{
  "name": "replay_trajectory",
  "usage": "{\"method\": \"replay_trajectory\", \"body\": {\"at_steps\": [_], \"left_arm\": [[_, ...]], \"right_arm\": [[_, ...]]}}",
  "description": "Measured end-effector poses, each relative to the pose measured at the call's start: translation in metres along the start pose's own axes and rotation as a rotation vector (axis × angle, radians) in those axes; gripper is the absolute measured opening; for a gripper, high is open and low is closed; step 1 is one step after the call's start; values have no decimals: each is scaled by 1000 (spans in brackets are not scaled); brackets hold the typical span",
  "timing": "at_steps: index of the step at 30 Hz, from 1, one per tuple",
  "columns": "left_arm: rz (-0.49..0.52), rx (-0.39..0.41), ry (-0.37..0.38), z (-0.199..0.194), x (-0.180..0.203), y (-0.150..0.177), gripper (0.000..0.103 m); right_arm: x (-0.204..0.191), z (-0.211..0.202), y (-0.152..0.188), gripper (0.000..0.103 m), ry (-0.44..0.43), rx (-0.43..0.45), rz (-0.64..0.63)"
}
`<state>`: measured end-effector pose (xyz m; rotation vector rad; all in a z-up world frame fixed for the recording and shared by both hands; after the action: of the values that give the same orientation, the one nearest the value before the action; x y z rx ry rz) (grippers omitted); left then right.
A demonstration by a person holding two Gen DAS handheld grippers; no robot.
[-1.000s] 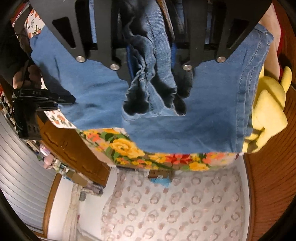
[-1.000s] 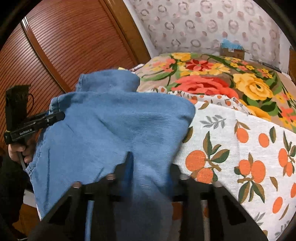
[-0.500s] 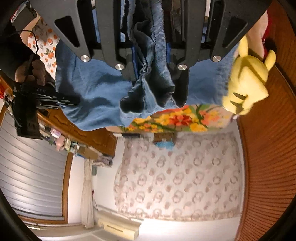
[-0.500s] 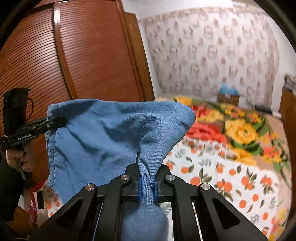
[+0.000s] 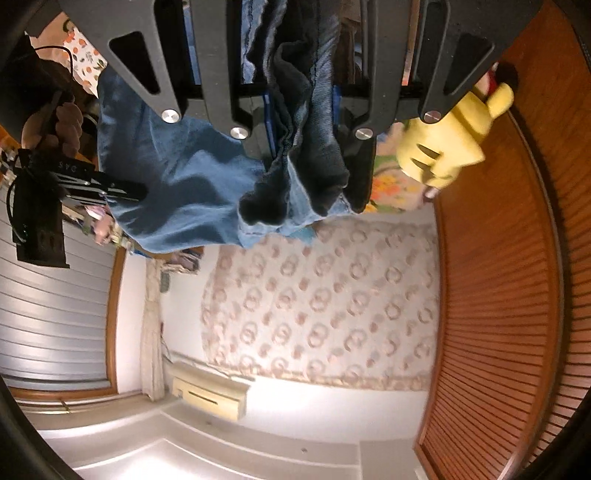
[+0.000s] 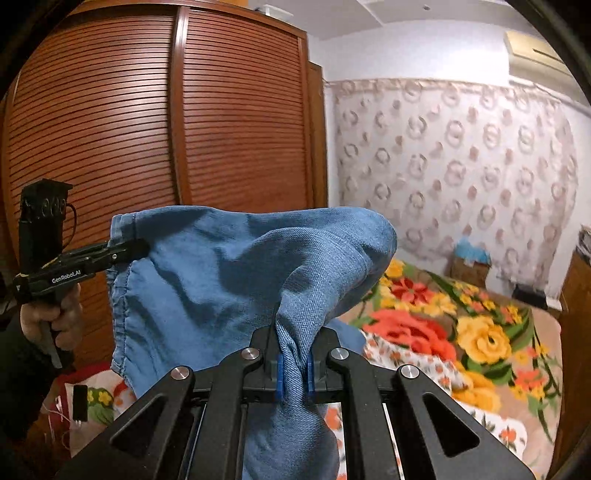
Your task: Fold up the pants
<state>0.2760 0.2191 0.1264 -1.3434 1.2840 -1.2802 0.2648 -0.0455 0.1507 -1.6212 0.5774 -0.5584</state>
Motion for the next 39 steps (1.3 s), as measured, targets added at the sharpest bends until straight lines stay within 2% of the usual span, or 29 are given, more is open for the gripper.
{"method": "replay_trajectory", "body": {"at_steps": [3, 9, 12, 16, 20, 25, 27, 29, 30, 32, 34, 36, 39], "left_arm": [[24, 7, -42, 1, -24, -11, 23], [72, -47, -101, 34, -66, -4, 23], [93, -109, -117, 68, -80, 17, 23], [114, -224, -129, 132, -94, 63, 23], [131, -297, -114, 181, -96, 97, 24], [109, -386, -93, 225, -98, 130, 28], [87, -427, -85, 230, -99, 140, 33], [54, -455, -70, 231, -103, 142, 38], [40, -453, -63, 229, -105, 141, 41], [19, -441, -57, 223, -112, 133, 47], [12, -429, -59, 214, -116, 130, 54], [40, -397, -108, 203, -122, 120, 56], [6, -375, -121, 196, -132, 111, 56]], "right_arm": [[-5, 20, -3, 8, -20, 0, -3], [9, 59, 25, 8, -49, -41, 47], [23, 86, 43, 8, -45, -88, 75], [48, 128, 84, 8, -16, -163, 117], [84, 170, 120, 8, 25, -235, 156], [117, 210, 145, 9, 54, -282, 176], [129, 220, 155, 10, 53, -302, 196], [137, 228, 161, 16, 48, -310, 220], [138, 233, 161, 18, 50, -312, 223], [137, 240, 158, 31, 62, -312, 222], [135, 239, 160, 37, 68, -307, 234], [134, 235, 155, 40, 81, -297, 245], [132, 227, 150, 42, 116, -274, 232]]}}
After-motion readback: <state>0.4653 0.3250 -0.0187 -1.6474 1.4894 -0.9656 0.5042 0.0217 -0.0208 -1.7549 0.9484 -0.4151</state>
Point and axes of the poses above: each gripper's, at about its wrist camera, not at the fingertips, and z roughly the way its jaws point, x to its right, y to its underside, the point moved 8 cm from there along z, roughly the way its jaws point, and after that the axes turned 12 degrees about x, right-handed, at the moved point
